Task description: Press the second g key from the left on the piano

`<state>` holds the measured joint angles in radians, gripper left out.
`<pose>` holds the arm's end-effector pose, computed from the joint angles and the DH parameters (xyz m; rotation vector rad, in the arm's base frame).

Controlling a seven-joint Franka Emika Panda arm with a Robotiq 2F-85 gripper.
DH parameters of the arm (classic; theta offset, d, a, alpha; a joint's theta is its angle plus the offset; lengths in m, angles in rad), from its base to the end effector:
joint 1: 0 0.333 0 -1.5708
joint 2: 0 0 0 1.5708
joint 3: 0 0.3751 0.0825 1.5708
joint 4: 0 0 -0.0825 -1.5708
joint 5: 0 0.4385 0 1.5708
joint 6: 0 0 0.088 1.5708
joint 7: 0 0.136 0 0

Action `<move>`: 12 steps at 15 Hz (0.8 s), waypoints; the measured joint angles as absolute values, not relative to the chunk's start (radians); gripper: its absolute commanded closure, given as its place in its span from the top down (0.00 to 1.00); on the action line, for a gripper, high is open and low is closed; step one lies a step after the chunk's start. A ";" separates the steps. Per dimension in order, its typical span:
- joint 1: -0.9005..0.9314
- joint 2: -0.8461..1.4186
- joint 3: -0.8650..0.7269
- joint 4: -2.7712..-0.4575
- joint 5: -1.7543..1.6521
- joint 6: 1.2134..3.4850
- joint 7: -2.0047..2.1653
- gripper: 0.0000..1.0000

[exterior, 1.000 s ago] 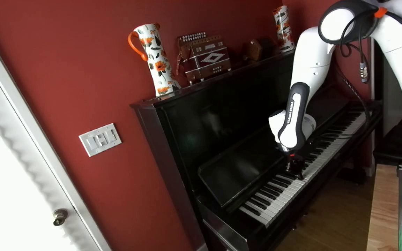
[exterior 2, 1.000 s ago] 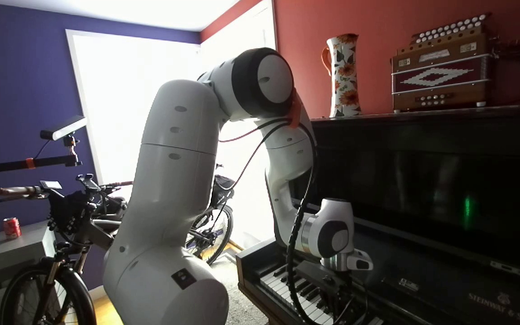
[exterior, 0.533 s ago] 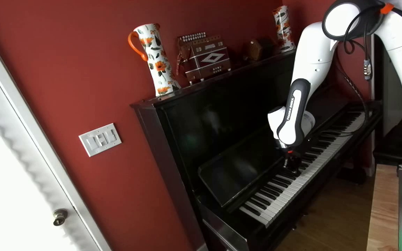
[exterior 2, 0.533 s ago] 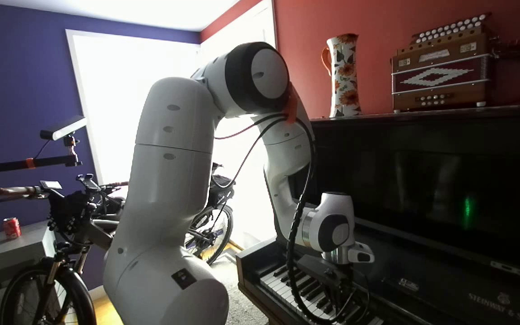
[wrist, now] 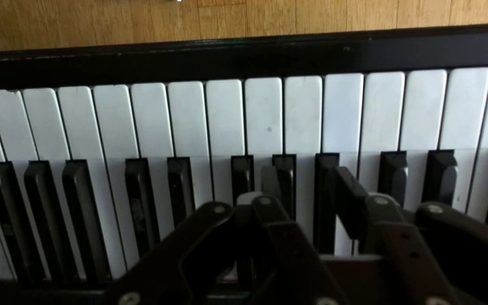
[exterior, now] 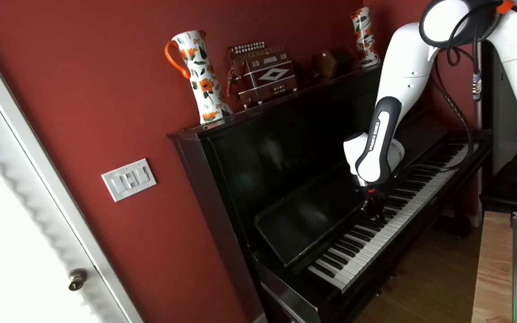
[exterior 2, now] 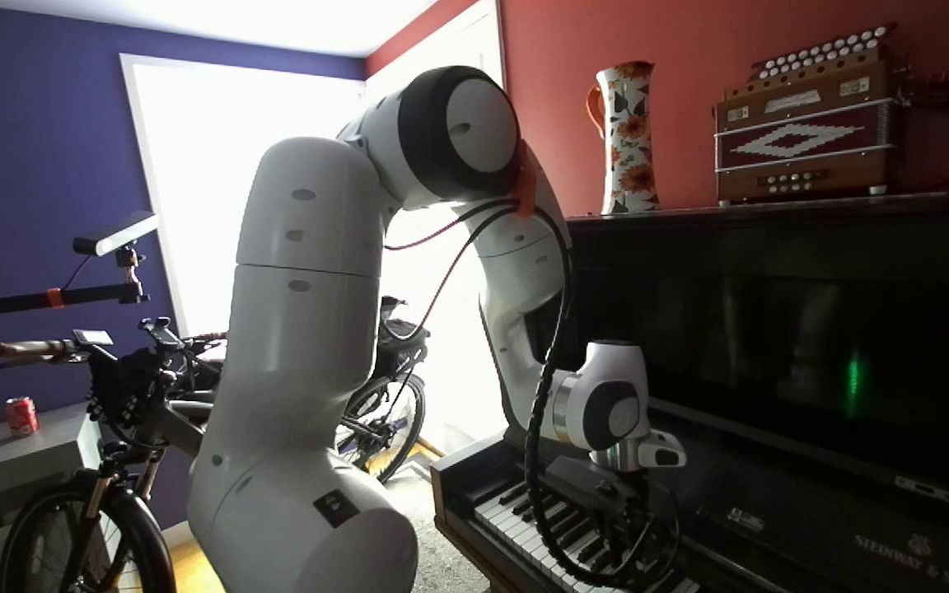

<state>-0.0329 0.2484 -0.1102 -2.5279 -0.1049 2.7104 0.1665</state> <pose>0.4798 -0.0699 0.1554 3.0544 -0.3225 -0.0995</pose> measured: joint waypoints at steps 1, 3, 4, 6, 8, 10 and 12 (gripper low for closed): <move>-0.032 0.243 -0.111 -2.528 -0.107 2.710 0.166 0.78; -0.032 0.232 -0.111 -2.528 -0.111 2.710 0.166 0.91; -0.031 0.225 -0.111 -2.528 -0.112 2.710 0.166 0.99; -0.030 0.209 -0.112 -2.530 -0.116 2.709 0.167 1.00; -0.030 0.188 -0.112 -2.535 -0.120 2.702 0.167 1.00; -0.030 0.161 -0.117 -2.538 -0.130 2.672 0.171 1.00; -0.030 0.130 -0.124 -2.538 -0.144 2.633 0.174 1.00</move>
